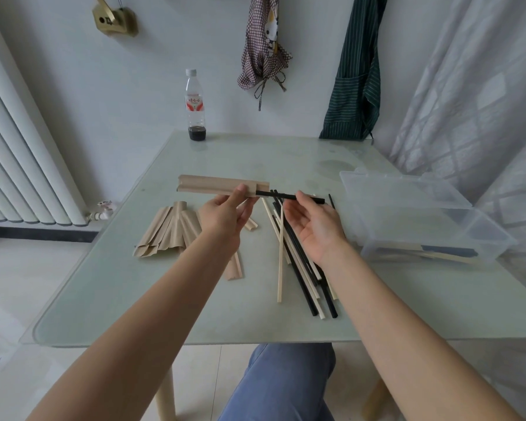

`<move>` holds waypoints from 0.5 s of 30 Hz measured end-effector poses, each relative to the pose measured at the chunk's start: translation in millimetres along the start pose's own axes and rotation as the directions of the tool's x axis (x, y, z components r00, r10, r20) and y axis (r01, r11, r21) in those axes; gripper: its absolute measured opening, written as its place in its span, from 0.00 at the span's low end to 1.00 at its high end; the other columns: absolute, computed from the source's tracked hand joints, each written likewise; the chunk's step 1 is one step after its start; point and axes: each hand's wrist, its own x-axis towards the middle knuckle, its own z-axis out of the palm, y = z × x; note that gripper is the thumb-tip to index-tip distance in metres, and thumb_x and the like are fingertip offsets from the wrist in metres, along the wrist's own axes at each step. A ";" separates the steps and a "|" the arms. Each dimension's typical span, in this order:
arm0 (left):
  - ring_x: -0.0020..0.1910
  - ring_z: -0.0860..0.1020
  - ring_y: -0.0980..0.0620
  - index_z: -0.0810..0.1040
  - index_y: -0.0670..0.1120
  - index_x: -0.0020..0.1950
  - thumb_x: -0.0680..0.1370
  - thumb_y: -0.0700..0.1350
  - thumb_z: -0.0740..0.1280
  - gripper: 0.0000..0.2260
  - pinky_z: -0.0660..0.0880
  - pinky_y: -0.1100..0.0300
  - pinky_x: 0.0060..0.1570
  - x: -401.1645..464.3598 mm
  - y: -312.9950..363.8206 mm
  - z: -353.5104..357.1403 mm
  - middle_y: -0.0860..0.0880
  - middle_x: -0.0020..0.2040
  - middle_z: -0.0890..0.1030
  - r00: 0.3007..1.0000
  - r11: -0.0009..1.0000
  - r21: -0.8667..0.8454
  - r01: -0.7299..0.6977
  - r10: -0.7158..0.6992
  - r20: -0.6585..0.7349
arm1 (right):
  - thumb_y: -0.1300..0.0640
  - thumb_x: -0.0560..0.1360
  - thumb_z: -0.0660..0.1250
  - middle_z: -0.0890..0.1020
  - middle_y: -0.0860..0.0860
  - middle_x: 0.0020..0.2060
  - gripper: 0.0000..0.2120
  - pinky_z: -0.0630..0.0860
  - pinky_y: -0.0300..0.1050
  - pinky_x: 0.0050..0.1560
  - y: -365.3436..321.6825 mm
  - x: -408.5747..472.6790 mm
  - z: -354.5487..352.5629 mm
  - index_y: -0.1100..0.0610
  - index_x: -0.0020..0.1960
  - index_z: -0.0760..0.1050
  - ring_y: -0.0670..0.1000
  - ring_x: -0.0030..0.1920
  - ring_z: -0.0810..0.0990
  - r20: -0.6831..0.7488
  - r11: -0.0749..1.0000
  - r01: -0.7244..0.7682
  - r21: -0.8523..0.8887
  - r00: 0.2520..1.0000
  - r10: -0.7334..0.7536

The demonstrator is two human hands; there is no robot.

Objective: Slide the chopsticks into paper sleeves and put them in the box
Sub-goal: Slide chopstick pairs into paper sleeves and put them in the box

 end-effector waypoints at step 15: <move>0.32 0.84 0.51 0.75 0.35 0.50 0.78 0.37 0.65 0.06 0.81 0.64 0.34 9.9 -4.2 -11.0 0.39 0.45 0.82 0.997 0.999 -0.023 0.050 -0.051 -0.062 | 0.60 0.75 0.67 0.70 0.52 0.30 0.16 0.63 0.40 0.26 18.1 27.9 -32.7 0.57 0.32 0.64 0.53 0.35 0.74 0.000 -0.366 -0.023 -0.930 0.998 -0.063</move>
